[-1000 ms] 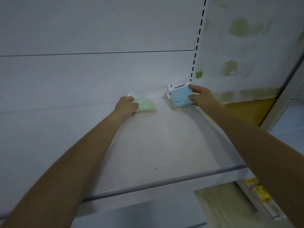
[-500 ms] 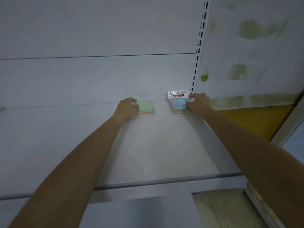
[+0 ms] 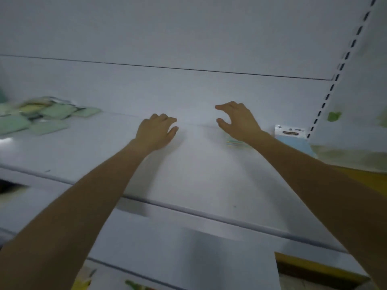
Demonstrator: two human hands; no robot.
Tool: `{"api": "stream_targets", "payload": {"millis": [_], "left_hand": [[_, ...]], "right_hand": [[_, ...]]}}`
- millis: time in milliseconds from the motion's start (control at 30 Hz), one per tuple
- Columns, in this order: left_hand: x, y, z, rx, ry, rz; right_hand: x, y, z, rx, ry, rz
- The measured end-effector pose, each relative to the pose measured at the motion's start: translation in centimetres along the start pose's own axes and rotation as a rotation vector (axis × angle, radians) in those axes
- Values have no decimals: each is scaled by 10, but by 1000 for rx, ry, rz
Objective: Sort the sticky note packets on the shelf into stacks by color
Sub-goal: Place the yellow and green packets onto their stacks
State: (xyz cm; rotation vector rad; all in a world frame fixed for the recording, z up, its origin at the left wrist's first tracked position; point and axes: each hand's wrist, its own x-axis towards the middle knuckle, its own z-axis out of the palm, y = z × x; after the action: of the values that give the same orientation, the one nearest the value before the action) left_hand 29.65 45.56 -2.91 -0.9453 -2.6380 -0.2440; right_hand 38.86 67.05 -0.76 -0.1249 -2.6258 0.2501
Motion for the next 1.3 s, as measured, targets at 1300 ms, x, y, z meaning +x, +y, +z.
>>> {"api": "stream_targets", "payload": {"millis": [1300], "left_hand": [[17,-535,-27,-56,-101,-281]], "right_hand": [[271,-399,273,236,-382,266]]}}
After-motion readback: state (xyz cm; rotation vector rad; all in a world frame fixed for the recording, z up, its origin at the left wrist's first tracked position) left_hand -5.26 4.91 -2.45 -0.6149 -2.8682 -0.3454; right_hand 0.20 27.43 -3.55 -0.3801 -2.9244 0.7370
